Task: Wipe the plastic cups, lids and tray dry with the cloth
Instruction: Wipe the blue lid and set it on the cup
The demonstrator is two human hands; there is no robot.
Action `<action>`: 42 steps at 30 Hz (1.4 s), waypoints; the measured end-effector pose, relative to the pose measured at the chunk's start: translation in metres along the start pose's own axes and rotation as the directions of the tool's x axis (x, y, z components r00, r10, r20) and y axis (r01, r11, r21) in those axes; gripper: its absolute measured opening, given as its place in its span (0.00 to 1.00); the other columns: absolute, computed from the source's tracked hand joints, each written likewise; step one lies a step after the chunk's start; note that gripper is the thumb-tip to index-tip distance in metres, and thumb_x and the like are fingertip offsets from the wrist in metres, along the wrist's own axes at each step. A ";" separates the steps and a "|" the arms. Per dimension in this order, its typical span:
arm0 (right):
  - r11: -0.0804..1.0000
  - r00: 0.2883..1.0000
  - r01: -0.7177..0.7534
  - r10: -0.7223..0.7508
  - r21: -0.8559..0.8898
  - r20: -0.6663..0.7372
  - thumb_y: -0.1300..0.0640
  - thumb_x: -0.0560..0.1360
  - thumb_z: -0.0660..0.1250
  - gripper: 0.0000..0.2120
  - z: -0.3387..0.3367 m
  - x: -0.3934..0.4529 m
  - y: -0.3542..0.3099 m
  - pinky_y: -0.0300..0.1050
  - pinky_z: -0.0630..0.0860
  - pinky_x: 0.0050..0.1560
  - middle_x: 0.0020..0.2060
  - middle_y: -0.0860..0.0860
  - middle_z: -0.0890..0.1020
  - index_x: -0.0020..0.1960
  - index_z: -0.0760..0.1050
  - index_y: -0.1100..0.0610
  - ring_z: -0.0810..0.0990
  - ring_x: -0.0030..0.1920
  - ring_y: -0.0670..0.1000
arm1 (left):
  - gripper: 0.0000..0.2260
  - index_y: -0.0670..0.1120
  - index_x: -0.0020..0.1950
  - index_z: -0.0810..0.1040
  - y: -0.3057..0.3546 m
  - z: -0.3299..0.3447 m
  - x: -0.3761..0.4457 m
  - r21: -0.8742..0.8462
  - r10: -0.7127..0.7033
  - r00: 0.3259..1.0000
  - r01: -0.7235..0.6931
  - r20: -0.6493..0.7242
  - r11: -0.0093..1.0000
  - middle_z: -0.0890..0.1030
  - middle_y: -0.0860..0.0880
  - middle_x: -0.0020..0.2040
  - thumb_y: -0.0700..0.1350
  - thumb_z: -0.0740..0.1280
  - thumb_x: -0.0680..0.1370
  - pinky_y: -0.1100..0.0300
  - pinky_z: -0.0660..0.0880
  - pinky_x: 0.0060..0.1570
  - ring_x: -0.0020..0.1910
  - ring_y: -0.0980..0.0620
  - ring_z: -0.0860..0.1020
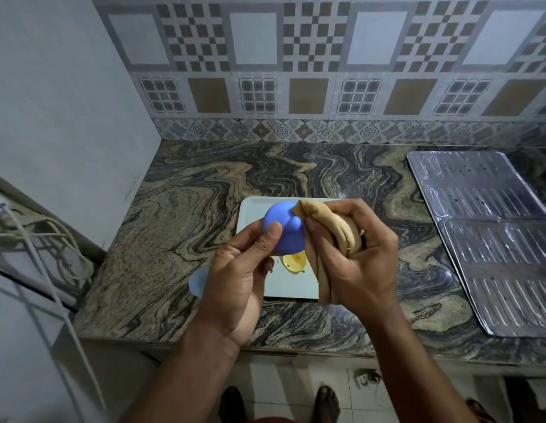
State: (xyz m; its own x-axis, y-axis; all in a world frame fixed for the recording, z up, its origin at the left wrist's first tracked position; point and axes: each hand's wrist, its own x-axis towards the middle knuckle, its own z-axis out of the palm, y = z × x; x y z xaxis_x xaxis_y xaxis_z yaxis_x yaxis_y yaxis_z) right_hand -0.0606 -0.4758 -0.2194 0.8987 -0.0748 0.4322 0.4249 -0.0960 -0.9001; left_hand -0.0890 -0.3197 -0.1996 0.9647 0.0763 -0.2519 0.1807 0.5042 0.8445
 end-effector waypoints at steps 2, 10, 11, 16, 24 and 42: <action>1.000 0.999 -0.021 0.021 -0.019 0.036 0.64 0.76 0.78 0.07 -0.006 -0.004 0.003 0.32 0.78 0.43 0.43 0.39 0.87 0.50 0.81 0.63 0.84 0.40 0.38 | 0.07 0.50 0.44 0.90 -0.001 0.004 -0.002 -0.046 -0.070 0.996 0.068 -0.048 0.997 0.88 0.52 0.46 0.47 0.72 0.71 0.63 0.65 0.41 0.41 0.60 0.79; 0.989 0.994 -0.107 0.106 0.099 0.009 0.65 0.77 0.76 0.07 -0.017 -0.007 -0.005 0.30 0.75 0.35 0.35 0.40 0.83 0.48 0.79 0.57 0.79 0.34 0.37 | 0.08 0.49 0.41 0.90 0.005 -0.001 0.004 -0.422 -0.249 0.966 0.200 -0.065 0.884 0.84 0.53 0.39 0.48 0.71 0.74 0.64 0.66 0.40 0.36 0.59 0.78; 0.986 0.994 -0.107 0.110 0.129 -0.016 0.62 0.78 0.76 0.05 -0.016 -0.006 -0.008 0.31 0.75 0.34 0.36 0.41 0.83 0.48 0.79 0.58 0.78 0.34 0.37 | 0.08 0.49 0.40 0.90 0.005 0.000 0.003 -0.423 -0.249 0.967 0.203 -0.057 0.883 0.84 0.53 0.39 0.48 0.71 0.73 0.64 0.67 0.41 0.36 0.59 0.79; 0.960 0.982 -0.159 0.178 0.232 -0.064 0.56 0.77 0.71 0.07 -0.008 -0.002 -0.022 0.33 0.76 0.29 0.33 0.43 0.81 0.49 0.78 0.60 0.78 0.30 0.40 | 0.10 0.48 0.41 0.90 0.004 0.003 0.002 -0.354 -0.209 0.977 0.181 -0.041 0.918 0.85 0.52 0.40 0.50 0.70 0.74 0.66 0.73 0.36 0.35 0.60 0.80; 0.905 0.954 -0.297 0.293 0.303 0.061 0.53 0.79 0.76 0.09 0.012 0.001 -0.022 0.55 0.82 0.40 0.38 0.46 0.84 0.53 0.79 0.57 0.80 0.37 0.48 | 0.06 0.51 0.46 0.89 0.004 -0.004 0.000 -0.061 0.036 0.999 -0.036 0.005 0.997 0.87 0.53 0.46 0.46 0.72 0.76 0.62 0.69 0.44 0.41 0.60 0.79; 0.895 0.949 -0.308 0.314 0.324 0.034 0.64 0.80 0.72 0.08 0.023 -0.002 -0.014 0.38 0.78 0.30 0.33 0.45 0.83 0.54 0.78 0.69 0.80 0.31 0.42 | 0.13 0.44 0.54 0.85 0.004 -0.028 0.012 0.183 0.178 0.982 -0.164 -0.059 0.969 0.88 0.43 0.50 0.50 0.75 0.73 0.55 0.80 0.55 0.51 0.49 0.86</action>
State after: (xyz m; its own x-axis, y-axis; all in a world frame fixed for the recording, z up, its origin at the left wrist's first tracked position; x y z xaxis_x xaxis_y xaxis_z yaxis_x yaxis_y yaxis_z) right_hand -0.0651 -0.4512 -0.2091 0.9898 -0.0673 0.1258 0.1391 0.2587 -0.9559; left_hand -0.0818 -0.2929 -0.2126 0.9684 0.2157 -0.1255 0.0515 0.3192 0.9463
